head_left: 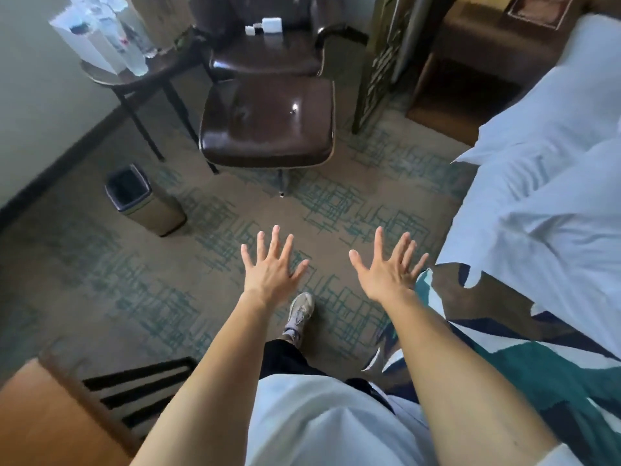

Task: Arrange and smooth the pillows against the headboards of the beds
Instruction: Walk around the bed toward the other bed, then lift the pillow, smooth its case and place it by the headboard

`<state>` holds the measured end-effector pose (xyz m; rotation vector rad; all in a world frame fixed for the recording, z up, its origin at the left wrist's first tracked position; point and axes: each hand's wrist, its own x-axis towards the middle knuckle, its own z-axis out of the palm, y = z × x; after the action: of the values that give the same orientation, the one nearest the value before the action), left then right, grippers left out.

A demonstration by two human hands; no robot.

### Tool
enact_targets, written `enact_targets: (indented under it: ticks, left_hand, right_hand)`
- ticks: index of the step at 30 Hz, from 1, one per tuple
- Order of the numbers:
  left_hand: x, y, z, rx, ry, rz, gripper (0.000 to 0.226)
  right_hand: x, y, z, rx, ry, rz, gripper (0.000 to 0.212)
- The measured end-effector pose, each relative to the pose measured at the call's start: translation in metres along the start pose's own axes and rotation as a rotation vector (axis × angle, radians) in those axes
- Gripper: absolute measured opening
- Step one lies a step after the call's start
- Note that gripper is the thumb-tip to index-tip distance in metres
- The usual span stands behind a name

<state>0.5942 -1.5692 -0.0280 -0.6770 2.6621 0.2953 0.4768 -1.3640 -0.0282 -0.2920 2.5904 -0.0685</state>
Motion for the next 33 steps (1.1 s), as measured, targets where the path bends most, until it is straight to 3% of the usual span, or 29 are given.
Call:
enact_targets:
  ticks: [6, 13, 22, 33]
  left_hand:
    - [0.127, 0.029, -0.058, 0.09, -0.014, 0.22, 0.08]
    - [0.236, 0.111, -0.101, 0.2, -0.051, 0.462, 0.078]
    - [0.319, 0.298, -0.122, 0.31, -0.065, 0.755, 0.075]
    - [0.37, 0.523, -0.144, 0.357, -0.078, 0.935, 0.076]
  right_hand:
    - [0.07, -0.01, -0.049, 0.119, 0.051, 0.213, 0.092]
    - [0.117, 0.035, -0.088, 0.213, 0.098, 0.435, 0.087]
    - [0.183, 0.155, -0.143, 0.312, 0.197, 0.622, 0.085]
    - [0.269, 0.307, -0.218, 0.452, 0.323, 0.798, 0.083]
